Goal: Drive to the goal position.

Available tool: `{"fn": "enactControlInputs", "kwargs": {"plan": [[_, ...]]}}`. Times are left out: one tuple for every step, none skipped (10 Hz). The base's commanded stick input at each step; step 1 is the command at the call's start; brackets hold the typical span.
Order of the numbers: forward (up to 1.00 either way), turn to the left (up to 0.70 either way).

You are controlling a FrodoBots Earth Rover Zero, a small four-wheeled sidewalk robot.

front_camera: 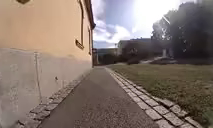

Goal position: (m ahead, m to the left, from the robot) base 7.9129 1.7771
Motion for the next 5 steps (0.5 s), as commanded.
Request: {"fn": "enactControlInputs", "kwargs": {"plan": [[0.70, 0.00], [0.70, 0.00], [0.70, 0.00], [0.70, 0.00], [0.70, 0.00]]}}
